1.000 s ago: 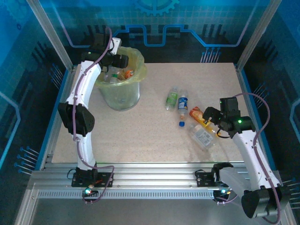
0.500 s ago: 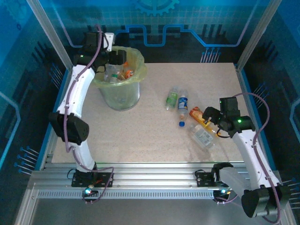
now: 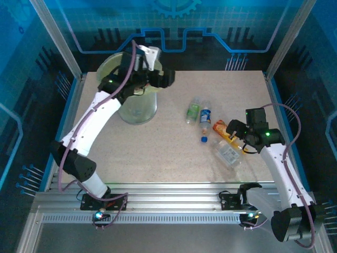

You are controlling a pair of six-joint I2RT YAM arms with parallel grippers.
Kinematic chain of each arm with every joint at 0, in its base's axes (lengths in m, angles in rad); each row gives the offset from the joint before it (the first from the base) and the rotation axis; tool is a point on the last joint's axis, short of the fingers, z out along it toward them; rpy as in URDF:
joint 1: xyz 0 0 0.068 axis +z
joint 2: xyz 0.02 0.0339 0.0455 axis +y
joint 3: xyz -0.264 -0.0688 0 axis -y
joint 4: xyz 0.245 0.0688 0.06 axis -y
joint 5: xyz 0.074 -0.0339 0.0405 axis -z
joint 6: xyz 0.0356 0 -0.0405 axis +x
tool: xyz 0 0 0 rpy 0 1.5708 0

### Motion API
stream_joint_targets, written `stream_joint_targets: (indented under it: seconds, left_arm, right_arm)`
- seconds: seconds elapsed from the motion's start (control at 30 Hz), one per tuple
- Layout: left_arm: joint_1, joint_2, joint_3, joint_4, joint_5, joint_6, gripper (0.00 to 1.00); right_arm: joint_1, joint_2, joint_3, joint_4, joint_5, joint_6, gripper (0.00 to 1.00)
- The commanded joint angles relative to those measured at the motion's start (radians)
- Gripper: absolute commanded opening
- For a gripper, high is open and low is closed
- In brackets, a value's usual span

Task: Put the plastic bottles in the bin

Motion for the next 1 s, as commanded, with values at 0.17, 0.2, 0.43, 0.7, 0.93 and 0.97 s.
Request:
stream_joint_targets:
  seconds: [0.17,0.2,0.43,0.7,0.93,0.97]
  left_arm:
    - [-0.133,0.162,0.033,0.023,-0.062,-0.064,0.99]
    - [-0.142,0.178,0.037,0.025,-0.069,-0.071,0.99]
    - [-0.191,0.339,0.073,0.034,-0.110,-0.114,0.99]
    - [-0.216,0.512,0.148,0.024,-0.169,-0.143,0.98]
    - [-0.216,0.626,0.210,0.028,-0.184,-0.160,0.91]
    - [-0.215,0.638,0.217,0.027,-0.187,-0.161,0.90]
  right_arm:
    - [-0.001,-0.026,-0.001,-0.010,0.019,-0.011,1.00]
    - [-0.001,-0.026,-0.002,-0.010,0.020,-0.012,1.00]
    - [-0.001,-0.027,-0.006,-0.012,0.027,-0.012,1.00]
    - [-0.001,-0.031,-0.016,-0.008,0.028,-0.012,1.00]
    - [-0.001,-0.028,-0.015,-0.004,0.025,-0.011,1.00]
    - [-0.002,-0.027,-0.014,-0.005,0.025,-0.010,1.00]
